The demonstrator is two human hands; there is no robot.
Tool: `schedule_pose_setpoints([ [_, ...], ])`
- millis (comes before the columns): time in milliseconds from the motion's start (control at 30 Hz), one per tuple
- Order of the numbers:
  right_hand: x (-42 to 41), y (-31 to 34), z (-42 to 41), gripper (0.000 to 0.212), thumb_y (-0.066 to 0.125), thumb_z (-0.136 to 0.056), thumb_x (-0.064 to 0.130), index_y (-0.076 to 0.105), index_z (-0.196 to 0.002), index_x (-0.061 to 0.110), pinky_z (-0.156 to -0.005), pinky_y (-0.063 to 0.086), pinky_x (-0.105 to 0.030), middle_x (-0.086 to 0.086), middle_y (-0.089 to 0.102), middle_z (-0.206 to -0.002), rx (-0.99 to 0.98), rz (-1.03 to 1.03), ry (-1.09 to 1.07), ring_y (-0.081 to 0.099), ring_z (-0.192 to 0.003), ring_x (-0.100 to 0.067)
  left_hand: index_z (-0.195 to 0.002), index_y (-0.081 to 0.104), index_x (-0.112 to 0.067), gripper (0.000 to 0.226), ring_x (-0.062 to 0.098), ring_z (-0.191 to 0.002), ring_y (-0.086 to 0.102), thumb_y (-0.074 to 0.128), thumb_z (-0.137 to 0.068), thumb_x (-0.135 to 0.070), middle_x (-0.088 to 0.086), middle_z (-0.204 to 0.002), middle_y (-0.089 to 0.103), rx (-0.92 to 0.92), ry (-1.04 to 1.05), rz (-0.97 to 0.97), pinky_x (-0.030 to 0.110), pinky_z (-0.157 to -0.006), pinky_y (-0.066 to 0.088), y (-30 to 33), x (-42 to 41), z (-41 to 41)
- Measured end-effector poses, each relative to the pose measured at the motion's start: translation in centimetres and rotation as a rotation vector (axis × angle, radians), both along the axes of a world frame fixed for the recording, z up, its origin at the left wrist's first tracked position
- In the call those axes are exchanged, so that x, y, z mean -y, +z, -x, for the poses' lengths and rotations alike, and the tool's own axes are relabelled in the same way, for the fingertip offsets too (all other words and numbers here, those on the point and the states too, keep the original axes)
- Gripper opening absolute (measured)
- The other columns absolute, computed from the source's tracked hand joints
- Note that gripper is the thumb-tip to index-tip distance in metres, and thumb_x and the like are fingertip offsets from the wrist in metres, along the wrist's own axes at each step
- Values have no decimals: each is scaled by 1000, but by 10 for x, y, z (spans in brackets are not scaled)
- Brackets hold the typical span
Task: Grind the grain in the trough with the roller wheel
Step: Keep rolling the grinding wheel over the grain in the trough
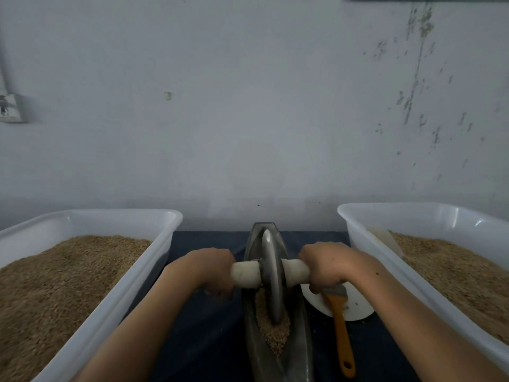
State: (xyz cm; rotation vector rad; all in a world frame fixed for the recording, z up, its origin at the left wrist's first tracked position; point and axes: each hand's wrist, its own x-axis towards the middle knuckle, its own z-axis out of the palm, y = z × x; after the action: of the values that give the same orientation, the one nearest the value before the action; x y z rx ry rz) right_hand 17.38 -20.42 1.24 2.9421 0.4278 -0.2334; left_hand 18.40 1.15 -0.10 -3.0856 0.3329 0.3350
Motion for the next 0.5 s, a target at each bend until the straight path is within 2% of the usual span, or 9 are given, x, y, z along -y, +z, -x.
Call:
schedule_pose_setpoints([
  [67,0,-3,-2,26,67,-81,22,61,-106,18,-59,39,-25,-1,63,-92,74,-12,1,59,-79,-17,-108,60,-19,35,16,-84,62,70,-76,-29,0,-98,67,160,15,-45,28,-68,42,-3,3,0],
  [133,-1,-10,-3,20,63,-84,20,59,-104,20,-63,37,-28,0,64,-95,233,-30,6,57,-79,-18,-108,58,-23,30,19,-93,61,65,-80,-32,-1,-101,64,389,16,-58,30,-69,39,-10,5,-1],
  [233,-2,-22,-6,18,57,-88,18,56,-105,24,-69,35,-30,0,64,-100,447,-113,-10,60,-88,-20,-107,54,-26,22,18,-93,59,57,-86,-32,-2,-101,63,617,8,-10,28,-70,35,-21,8,-5],
  [300,-3,-25,-8,20,57,-88,17,55,-107,24,-70,35,-30,0,64,-101,498,-125,1,60,-91,-21,-106,54,-27,21,17,-93,59,57,-87,-33,-3,-100,63,637,-3,27,27,-70,35,-24,6,-7],
  [367,-1,-23,-8,20,58,-88,18,56,-107,23,-70,35,-30,-1,64,-101,463,-97,12,60,-90,-21,-107,55,-27,23,17,-94,60,58,-86,-32,-3,-103,63,581,-20,14,28,-72,38,-21,4,-8],
  [500,4,-12,-6,24,63,-84,20,59,-108,20,-63,36,-27,-2,64,-99,225,-42,48,58,-82,-18,-109,58,-22,31,16,-85,57,64,-80,-31,-2,-98,63,347,-38,-51,28,-70,40,-11,3,-8],
])
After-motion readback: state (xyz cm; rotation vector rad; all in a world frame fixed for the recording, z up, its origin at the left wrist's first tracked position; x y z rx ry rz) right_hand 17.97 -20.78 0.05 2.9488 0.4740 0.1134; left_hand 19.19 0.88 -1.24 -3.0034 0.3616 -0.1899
